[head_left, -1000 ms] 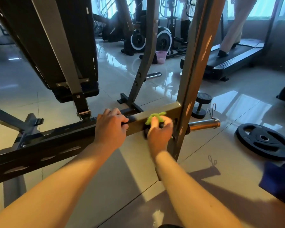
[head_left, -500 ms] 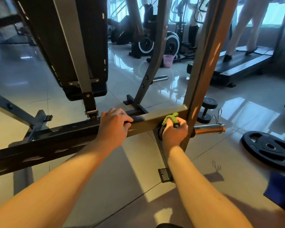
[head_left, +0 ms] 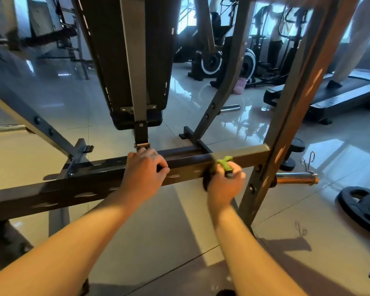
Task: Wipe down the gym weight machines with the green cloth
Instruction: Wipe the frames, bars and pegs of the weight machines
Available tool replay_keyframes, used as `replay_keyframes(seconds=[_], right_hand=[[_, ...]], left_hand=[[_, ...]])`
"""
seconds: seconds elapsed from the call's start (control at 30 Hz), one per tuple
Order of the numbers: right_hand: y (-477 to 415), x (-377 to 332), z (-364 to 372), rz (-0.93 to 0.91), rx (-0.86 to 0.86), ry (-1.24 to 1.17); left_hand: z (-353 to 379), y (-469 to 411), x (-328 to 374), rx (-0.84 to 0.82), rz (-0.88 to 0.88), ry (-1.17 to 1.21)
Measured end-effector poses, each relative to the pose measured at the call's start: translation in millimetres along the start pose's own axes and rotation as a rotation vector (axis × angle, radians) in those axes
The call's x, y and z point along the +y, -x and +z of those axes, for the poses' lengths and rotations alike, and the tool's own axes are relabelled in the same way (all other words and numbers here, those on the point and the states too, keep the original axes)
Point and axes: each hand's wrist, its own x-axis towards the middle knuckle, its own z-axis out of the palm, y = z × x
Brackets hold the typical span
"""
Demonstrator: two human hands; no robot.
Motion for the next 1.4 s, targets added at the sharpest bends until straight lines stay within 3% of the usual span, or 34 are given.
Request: replay_keyframes(seconds=[0.13, 0.23, 0.33, 0.4, 0.47, 0.6, 0.7, 0.83, 0.93, 1.07, 1.2, 1.27, 1.4], right_hand=[[76, 15, 23, -0.124, -0.248, 0.169], [44, 9, 5, -0.206, -0.370, 0.320], [-3, 7, -11, -0.219, -0.190, 0.328], [-3, 4, -7, -0.133, -0.026, 0.257], [24, 3, 9, -0.023, 0.018, 0.096], [98, 21, 34, -0.076, -0.273, 0.187], [76, 17, 19, -0.047, -0.410, 0.263], [19, -4, -6, -0.101, -0.150, 0.203], [46, -4, 13, -0.023, -0.016, 0.074], [134, 16, 55, -0.066, -0.251, 0.145], [116, 18, 44, -0.064, -0.453, 0.271], [79, 15, 24, -0.039, -0.367, 0.262], [55, 9, 17, 0.099, -0.050, 0.004]], left_hand=[[-4, 6, -8, 0.005, -0.006, -0.003], [-9, 8, -8, -0.003, -0.006, 0.012], [-13, 11, -13, -0.014, -0.010, -0.001], [-19, 15, -19, -0.014, -0.023, -0.013], [-24, 20, -27, -0.008, -0.045, -0.024], [-30, 26, -34, -0.009, -0.067, -0.017], [-35, 30, -39, -0.004, -0.080, -0.038], [-42, 36, -49, 0.005, -0.100, -0.057], [-49, 41, -56, 0.009, -0.119, -0.062], [-52, 46, -64, 0.009, -0.128, -0.052], [-55, 48, -72, 0.035, -0.121, -0.063], [-57, 49, -76, 0.036, -0.121, -0.069], [-60, 54, -87, 0.054, -0.128, -0.074]])
